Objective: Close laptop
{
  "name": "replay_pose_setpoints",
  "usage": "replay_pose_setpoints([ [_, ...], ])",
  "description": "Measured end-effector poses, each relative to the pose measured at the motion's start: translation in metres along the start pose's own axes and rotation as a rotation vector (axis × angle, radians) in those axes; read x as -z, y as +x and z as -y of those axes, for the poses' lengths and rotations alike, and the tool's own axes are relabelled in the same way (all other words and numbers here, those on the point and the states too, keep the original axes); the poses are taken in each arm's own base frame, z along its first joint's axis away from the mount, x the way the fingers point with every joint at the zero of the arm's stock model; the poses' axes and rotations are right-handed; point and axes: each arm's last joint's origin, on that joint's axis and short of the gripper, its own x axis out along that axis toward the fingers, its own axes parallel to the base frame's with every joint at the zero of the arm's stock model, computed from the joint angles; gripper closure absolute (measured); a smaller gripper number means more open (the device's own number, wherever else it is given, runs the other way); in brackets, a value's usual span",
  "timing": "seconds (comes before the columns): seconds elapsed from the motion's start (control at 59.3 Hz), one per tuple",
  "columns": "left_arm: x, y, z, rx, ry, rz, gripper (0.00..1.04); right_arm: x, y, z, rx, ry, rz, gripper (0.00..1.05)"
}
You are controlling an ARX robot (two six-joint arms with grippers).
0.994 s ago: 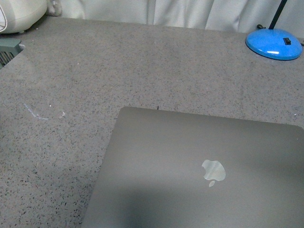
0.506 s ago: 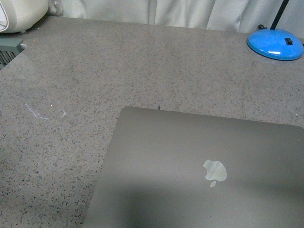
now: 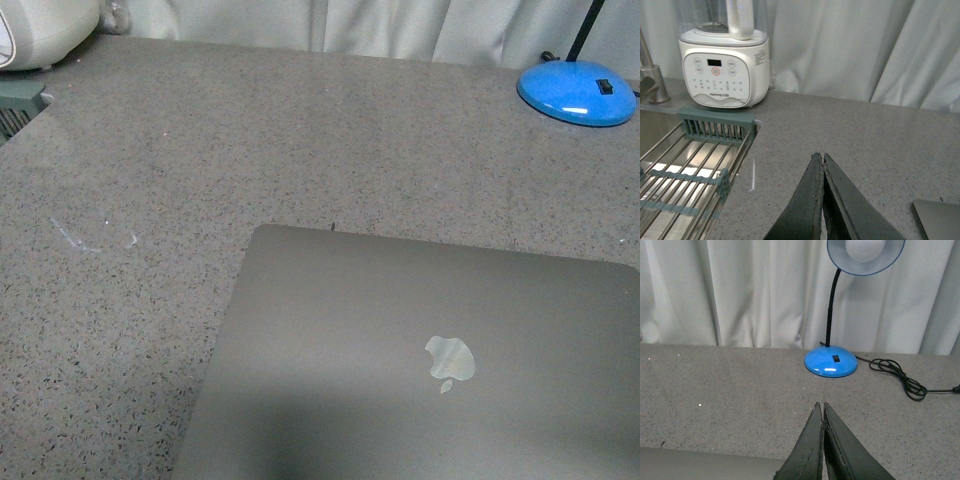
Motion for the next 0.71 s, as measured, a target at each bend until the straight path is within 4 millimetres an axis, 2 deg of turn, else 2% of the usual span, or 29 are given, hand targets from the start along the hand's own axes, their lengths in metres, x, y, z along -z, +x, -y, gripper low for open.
replay_pose_setpoints([
  [0.202,0.0,-0.003,0.0,-0.001,0.003,0.0,1.01,0.0,-0.004,0.01,-0.029,-0.001,-0.002,1.04],
  [0.287,0.001,-0.007,0.0,-0.002,0.003,-0.005,1.01,0.0,-0.006,0.015,0.011,-0.001,0.003,1.04],
  [0.421,0.003,-0.015,0.0,0.0,0.003,-0.009,1.01,0.0,-0.008,0.016,0.009,-0.001,0.001,1.04],
  [0.708,0.003,-0.016,0.0,0.0,0.004,-0.005,1.01,0.003,-0.019,0.016,0.009,-0.002,-0.003,1.04],
])
